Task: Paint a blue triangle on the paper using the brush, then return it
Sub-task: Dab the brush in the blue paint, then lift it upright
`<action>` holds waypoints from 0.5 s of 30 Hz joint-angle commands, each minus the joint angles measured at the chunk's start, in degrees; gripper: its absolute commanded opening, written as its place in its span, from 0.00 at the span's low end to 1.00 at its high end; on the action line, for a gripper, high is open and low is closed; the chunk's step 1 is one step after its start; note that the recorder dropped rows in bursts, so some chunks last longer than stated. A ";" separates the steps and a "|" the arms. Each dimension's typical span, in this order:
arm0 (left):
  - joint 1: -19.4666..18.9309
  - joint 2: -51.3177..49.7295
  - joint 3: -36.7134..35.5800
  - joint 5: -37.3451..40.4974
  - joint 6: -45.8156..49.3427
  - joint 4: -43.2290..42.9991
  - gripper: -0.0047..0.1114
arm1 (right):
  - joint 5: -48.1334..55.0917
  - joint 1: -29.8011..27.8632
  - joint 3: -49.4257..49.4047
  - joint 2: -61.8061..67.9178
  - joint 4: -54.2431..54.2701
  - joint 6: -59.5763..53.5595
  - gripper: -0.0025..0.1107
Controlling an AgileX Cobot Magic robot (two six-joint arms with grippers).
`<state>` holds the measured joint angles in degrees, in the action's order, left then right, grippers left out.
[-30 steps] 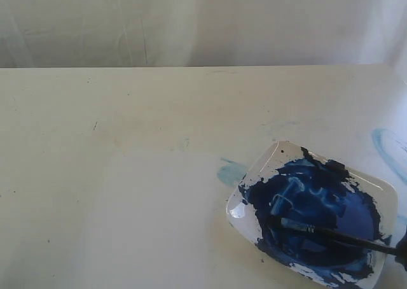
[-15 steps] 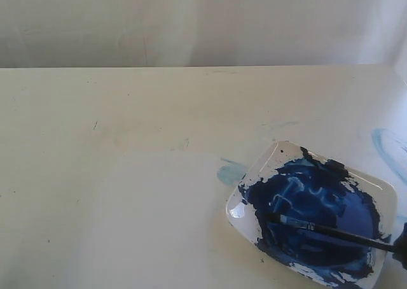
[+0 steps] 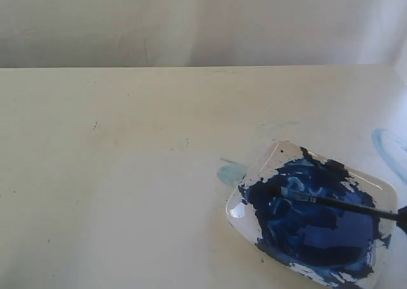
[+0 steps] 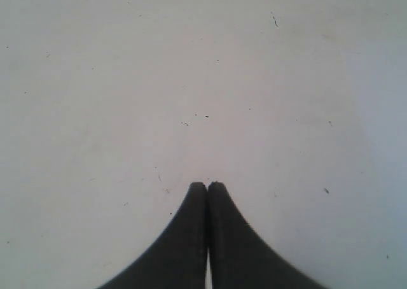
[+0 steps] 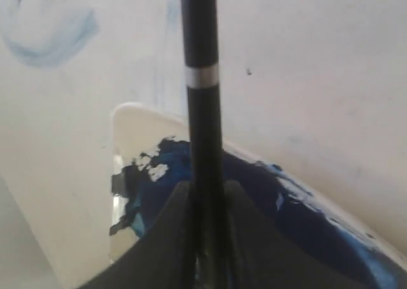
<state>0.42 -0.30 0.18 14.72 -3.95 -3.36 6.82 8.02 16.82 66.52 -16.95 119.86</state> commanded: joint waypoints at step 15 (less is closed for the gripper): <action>0.28 0.30 -0.18 -0.05 -0.14 -0.15 0.04 | -49.73 -7.10 9.81 -4.01 -13.50 -60.38 0.02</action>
<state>0.42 -0.30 0.18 14.72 -3.95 -3.36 -34.47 1.29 25.02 62.90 -30.63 70.55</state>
